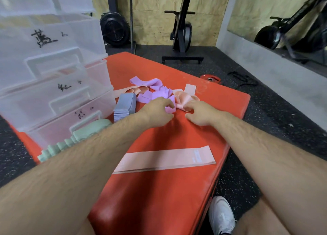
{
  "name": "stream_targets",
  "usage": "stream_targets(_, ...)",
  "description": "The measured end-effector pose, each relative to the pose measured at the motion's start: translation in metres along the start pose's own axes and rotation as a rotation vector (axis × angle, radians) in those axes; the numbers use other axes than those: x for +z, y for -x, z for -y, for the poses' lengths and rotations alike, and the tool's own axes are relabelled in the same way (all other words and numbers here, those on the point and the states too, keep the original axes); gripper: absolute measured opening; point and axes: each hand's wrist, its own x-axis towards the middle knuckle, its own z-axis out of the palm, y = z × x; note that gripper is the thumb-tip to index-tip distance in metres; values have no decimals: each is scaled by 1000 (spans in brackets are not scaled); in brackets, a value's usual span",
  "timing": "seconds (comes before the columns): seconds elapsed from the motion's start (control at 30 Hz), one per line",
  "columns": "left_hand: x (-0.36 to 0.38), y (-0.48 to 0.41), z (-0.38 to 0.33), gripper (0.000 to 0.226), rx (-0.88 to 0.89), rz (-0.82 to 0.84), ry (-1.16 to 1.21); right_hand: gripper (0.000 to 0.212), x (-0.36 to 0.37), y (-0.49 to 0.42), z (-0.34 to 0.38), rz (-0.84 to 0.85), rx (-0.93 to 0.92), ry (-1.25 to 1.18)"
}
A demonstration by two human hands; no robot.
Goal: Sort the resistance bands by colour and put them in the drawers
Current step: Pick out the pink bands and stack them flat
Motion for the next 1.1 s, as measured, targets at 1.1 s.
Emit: stream_targets(1.1, -30, 7, -11, 47, -203, -220, 989, 37, -58, 36, 51, -446, -240, -507)
